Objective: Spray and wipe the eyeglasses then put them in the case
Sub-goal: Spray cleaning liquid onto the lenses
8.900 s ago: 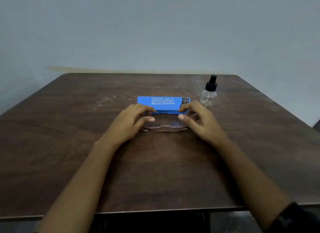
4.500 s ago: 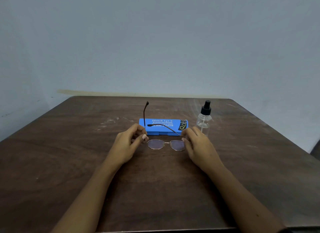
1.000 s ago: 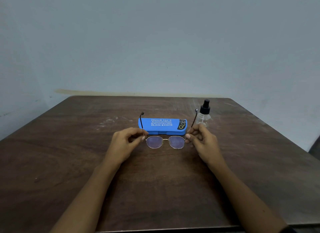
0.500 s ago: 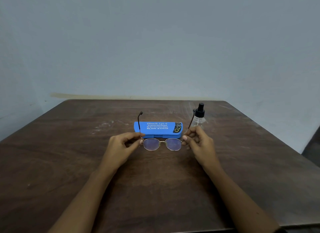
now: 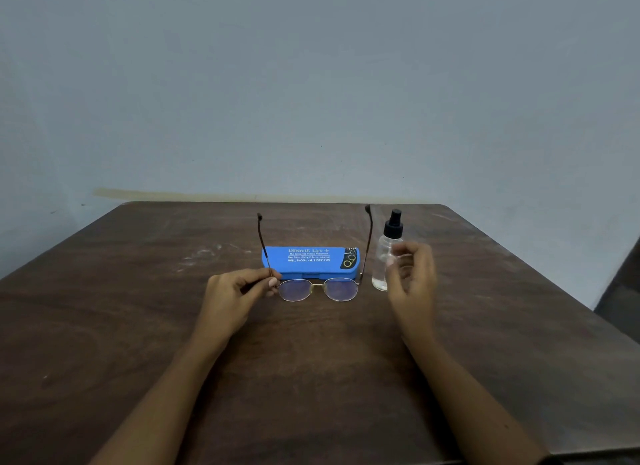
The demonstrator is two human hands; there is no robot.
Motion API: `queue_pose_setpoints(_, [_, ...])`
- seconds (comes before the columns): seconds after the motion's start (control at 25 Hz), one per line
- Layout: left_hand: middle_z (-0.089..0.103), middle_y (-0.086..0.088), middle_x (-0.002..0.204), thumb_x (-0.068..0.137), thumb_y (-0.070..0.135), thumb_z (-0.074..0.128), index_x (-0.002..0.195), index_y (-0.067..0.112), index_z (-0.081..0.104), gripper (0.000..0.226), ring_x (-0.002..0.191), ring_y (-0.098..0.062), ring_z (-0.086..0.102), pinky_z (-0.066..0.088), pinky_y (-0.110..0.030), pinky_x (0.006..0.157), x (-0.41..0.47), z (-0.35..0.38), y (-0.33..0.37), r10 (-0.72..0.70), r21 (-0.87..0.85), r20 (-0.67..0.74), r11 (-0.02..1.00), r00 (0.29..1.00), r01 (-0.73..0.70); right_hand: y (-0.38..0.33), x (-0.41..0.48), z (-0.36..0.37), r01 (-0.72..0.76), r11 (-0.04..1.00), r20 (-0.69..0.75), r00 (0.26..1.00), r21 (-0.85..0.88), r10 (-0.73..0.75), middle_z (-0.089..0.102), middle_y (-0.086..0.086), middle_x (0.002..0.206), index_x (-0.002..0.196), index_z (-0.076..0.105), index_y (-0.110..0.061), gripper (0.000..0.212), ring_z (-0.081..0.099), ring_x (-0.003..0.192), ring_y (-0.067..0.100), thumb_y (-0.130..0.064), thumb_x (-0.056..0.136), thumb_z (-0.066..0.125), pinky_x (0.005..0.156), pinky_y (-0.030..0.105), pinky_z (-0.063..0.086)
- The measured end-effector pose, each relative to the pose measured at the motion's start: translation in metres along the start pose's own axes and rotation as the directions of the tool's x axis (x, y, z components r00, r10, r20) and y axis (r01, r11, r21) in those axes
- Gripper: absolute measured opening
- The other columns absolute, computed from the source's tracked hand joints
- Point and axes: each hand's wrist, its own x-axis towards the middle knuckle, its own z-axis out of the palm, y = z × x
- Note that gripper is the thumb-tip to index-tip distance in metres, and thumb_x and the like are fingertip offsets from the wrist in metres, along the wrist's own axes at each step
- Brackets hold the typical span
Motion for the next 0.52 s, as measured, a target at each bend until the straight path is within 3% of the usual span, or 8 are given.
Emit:
queue_pose_setpoints(0.12, [0.059, 0.04, 0.055, 0.075, -0.001, 0.066, 0.088, 0.006, 0.072, 0.016, 0.06, 0.011, 0.063, 0.044, 0.0, 0.063, 0.0, 0.0, -0.004, -0.001, 0.015, -0.001, 1.0, 1.0, 0.001, 0.011, 0.008, -0.001, 0.108, 0.977, -0.104, 0.986, -0.185, -0.129, 0.044, 0.01, 0.113, 0.116, 0.04, -0.016, 0.041, 0.047, 0.096, 0.015, -0.025, 0.078, 0.054, 0.083, 0.017, 0.041])
queue_pose_setpoints(0.2, [0.059, 0.04, 0.055, 0.075, -0.001, 0.067, 0.087, 0.004, 0.072, 0.015, 0.059, 0.011, 0.063, 0.044, 0.0, 0.062, 0.0, 0.001, -0.005, 0.0, 0.013, -0.012, 1.0, 1.0, 0.0, 0.017, 0.014, -0.002, 0.094, 0.952, -0.049, 0.992, -0.293, -0.113, 0.036, 0.014, 0.128, 0.129, 0.031, -0.022, 0.062, 0.046, 0.111, 0.025, -0.037, 0.075, 0.058, 0.092, 0.03, 0.042])
queue_pose_setpoints(0.36, [0.06, 0.041, 0.058, 0.075, 0.001, 0.067, 0.085, 0.008, 0.074, 0.014, 0.06, 0.007, 0.065, 0.045, -0.001, 0.062, 0.001, 0.001, -0.006, 0.018, 0.031, -0.016, 0.999, 1.0, -0.017, 0.02, 0.021, 0.0, 0.124, 0.878, 0.126, 0.989, -0.462, -0.073, 0.024, 0.012, 0.145, 0.139, 0.012, -0.032, 0.085, 0.041, 0.125, 0.031, -0.051, 0.072, 0.062, 0.087, 0.047, 0.049])
queue_pose_setpoints(0.52, [0.061, 0.041, 0.06, 0.075, 0.003, 0.068, 0.085, 0.009, 0.074, 0.013, 0.063, 0.003, 0.066, 0.045, -0.002, 0.062, 0.001, 0.001, -0.004, 0.044, 0.062, -0.011, 0.997, 0.999, -0.043, 0.019, 0.026, 0.002, 0.057, 0.876, 0.205, 0.978, -0.478, 0.048, 0.03, -0.001, 0.147, 0.139, -0.001, -0.043, 0.094, 0.055, 0.113, 0.027, -0.033, 0.076, 0.068, 0.077, 0.041, 0.049])
